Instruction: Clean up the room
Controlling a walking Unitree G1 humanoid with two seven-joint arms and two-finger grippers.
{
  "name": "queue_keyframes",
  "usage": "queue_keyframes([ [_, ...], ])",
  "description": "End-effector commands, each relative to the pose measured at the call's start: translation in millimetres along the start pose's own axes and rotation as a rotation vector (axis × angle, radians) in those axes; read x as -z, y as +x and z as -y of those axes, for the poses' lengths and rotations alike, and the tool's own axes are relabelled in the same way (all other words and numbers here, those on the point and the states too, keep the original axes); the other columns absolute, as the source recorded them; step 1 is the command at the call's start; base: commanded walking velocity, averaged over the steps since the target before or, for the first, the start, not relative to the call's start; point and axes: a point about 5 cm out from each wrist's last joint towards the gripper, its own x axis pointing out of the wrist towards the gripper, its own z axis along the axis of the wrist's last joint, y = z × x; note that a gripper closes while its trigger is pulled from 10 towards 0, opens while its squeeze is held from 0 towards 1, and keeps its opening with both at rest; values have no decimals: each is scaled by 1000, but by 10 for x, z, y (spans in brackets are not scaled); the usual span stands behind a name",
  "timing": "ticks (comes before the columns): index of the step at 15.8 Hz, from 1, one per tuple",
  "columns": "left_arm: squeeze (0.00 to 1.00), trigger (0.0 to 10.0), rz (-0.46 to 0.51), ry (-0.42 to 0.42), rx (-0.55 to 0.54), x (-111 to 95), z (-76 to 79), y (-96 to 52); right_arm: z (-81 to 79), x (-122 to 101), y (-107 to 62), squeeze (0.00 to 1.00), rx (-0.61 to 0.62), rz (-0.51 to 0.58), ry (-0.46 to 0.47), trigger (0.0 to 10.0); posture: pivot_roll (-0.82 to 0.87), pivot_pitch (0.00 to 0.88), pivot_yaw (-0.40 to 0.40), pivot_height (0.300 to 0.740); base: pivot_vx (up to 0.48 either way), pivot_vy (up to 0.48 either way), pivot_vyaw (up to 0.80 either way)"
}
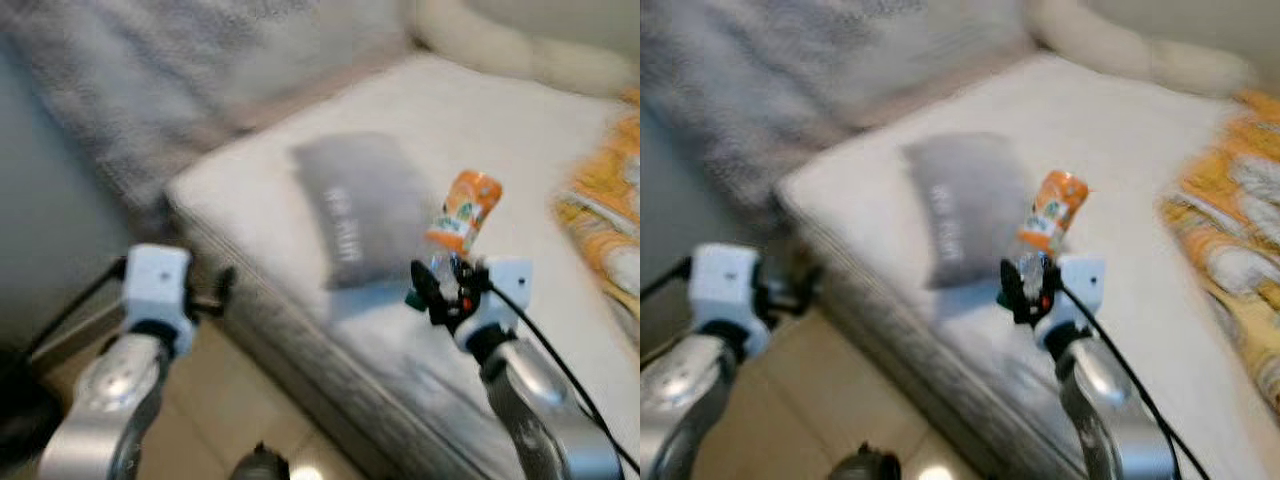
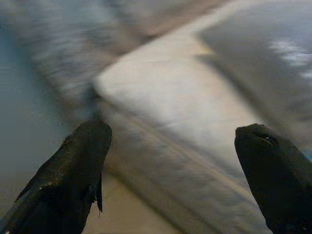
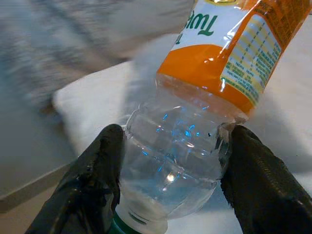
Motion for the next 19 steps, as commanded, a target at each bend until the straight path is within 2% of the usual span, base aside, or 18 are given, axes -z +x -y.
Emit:
queue_keyframes([
  [1,0,10000,0,14,-20,-16,-35,-15,-51,-52,-16,0,-25,15,4,10000,-19,0,38,740,0,0,800],
  [2,0,10000,-1,-13,-9,-7,-44,-23,-58,-42,-14,0,-24,8,4,10000,-12,0,36,740,0,0,800],
  [3,0,10000,0,-5,-14,-10,-54,-20,-47,-25,-10,0,-16,2,9,10000,-6,0,32,740,0,0,800],
  [5,0,10000,32,65,-70,-20,-85,19,-51,53,-14,0,-16,-39,29,10000,3,0,29,740,0,0,800],
  [7,0,10000,56,75,-96,-9,-91,32,-65,131,-22,0,-28,-80,13,10000,3,0,25,740,0,0,800],
  [8,0,10000,66,72,-96,-5,-88,35,-68,149,-22,0,-28,-86,12,10000,3,0,25,740,0,0,800],
  [10,0,10000,57,34,-4,23,0,-3,-80,193,-2,0,-33,-108,8,10000,-3,0,25,740,0,0,800],
  [13,0,10000,67,39,-16,34,11,23,-67,182,32,0,-31,-105,-6,10000,3,0,27,740,0,0,800],
  [15,0,10000,68,41,-18,44,12,42,-68,189,50,0,-33,-107,6,10000,7,0,21,740,257,0,0],
  [17,0,10000,68,38,-23,48,-4,76,-87,225,67,0,-73,-127,-81,10000,8,0,22,740,266,0,0],
  [19,0,10000,67,45,-15,49,-7,90,-88,262,72,0,-72,-140,-91,10000,9,0,23,740,270,0,800],
])
